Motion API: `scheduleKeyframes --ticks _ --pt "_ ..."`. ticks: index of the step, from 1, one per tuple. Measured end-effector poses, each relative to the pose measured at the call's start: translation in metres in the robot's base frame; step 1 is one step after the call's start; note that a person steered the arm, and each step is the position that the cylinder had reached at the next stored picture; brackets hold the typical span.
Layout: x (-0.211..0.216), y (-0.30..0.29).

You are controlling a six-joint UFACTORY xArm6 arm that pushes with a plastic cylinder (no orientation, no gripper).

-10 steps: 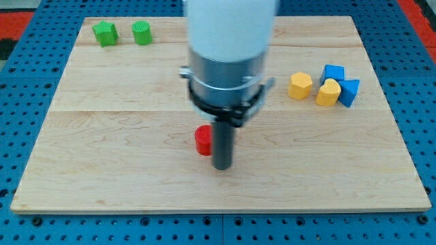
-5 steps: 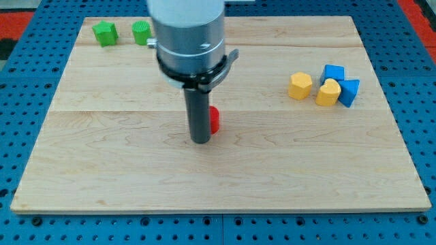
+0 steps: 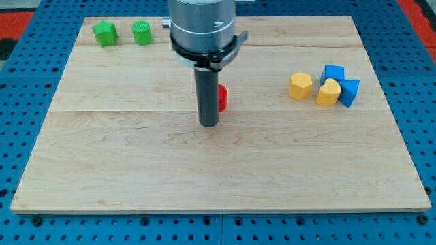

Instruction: Push the red circle towards the red star

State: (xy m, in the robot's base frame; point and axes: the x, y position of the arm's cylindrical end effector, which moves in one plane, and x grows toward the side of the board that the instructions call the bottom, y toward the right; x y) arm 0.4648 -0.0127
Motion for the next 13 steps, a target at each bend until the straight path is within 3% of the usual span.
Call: scheduleKeyframes --ticks 2,6,7,8,10,13 --pt "-0.077 -0.001" --pt "-0.092 0.041" --pt "-0.136 0.021" --pt "-0.14 -0.035" --pt "-0.123 -0.09" --pt "-0.166 -0.081"
